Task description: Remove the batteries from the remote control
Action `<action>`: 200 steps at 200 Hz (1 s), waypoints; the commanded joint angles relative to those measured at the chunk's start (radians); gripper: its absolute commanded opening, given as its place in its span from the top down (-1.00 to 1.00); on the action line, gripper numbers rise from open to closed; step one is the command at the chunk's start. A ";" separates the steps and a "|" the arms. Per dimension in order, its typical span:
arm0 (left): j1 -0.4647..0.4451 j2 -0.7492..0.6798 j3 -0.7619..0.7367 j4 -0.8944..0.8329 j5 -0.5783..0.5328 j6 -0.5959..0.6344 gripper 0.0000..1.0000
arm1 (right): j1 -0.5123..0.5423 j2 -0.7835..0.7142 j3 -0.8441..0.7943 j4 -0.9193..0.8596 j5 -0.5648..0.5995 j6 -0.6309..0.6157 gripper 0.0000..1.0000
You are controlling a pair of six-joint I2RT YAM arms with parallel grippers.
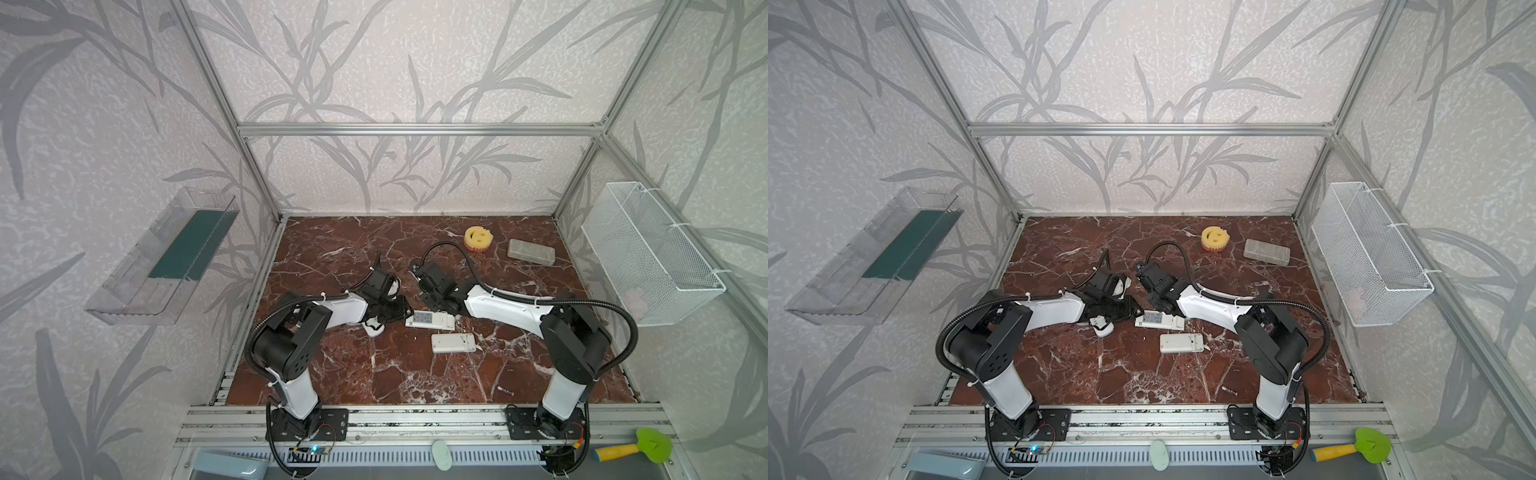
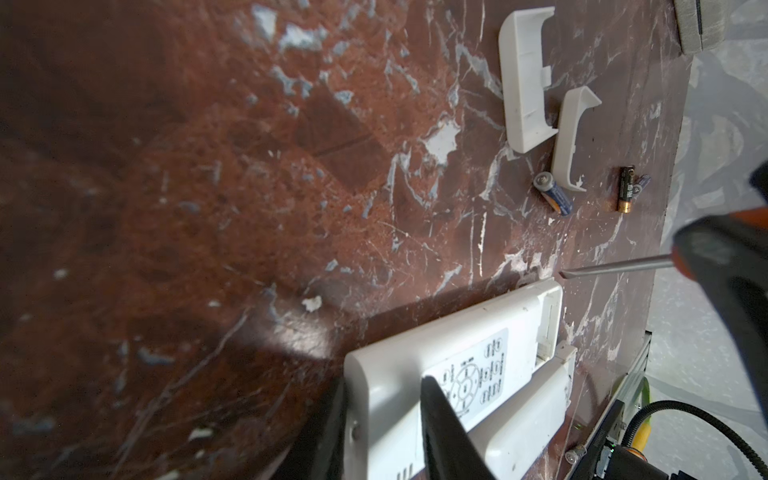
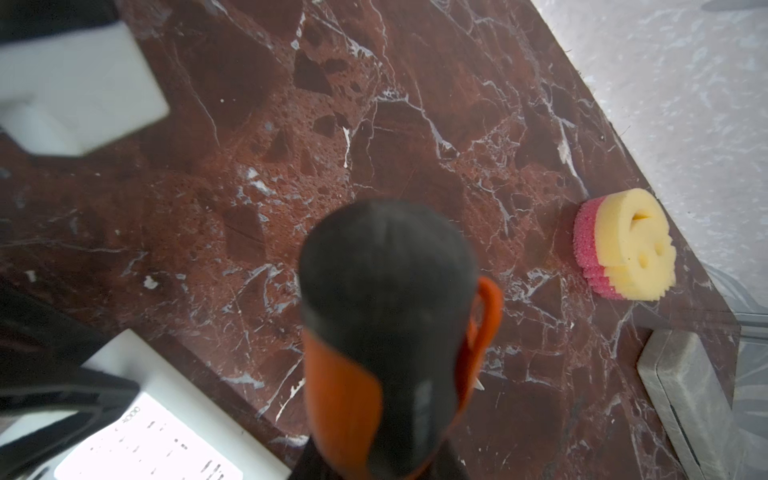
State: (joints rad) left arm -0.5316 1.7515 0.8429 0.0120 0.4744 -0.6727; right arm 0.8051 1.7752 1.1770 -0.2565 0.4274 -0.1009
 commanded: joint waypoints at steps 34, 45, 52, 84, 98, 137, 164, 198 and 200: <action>0.017 -0.049 0.073 -0.225 -0.038 0.104 -0.01 | -0.007 -0.189 0.026 -0.037 -0.017 0.073 1.00; 0.019 -0.078 0.110 -0.285 -0.087 0.132 -0.13 | -0.010 -0.216 0.018 -0.040 -0.044 0.106 1.00; 0.021 -0.101 0.131 -0.319 -0.124 0.152 -0.20 | -0.013 -0.228 0.012 -0.040 -0.062 0.128 1.00; 0.029 -0.210 0.187 -0.478 -0.445 0.153 -0.38 | -0.032 -0.228 0.015 -0.081 -0.229 0.260 1.00; 0.034 -0.256 0.187 -0.542 -0.620 0.138 -0.40 | -0.030 -0.211 0.004 -0.066 -0.367 0.321 1.00; 0.091 -0.345 0.125 -0.601 -0.731 0.100 -0.99 | 0.005 -0.139 -0.044 0.008 -0.571 0.481 1.00; 0.150 -0.286 0.140 -0.663 -0.608 0.076 -0.99 | 0.046 -0.075 -0.037 0.036 -0.635 0.540 1.00; 0.156 -0.177 0.170 -0.672 -0.504 0.053 -0.99 | 0.083 0.016 -0.040 0.041 -0.692 0.578 1.00; 0.156 -0.170 0.171 -0.669 -0.501 0.052 -0.99 | 0.085 0.019 -0.039 0.042 -0.691 0.574 1.00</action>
State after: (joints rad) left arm -0.3744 1.5135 0.9928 -0.5987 -0.1028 -0.5861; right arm 0.8684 1.7592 1.1435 -0.2417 -0.1932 0.4248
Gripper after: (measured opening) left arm 0.994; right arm 0.222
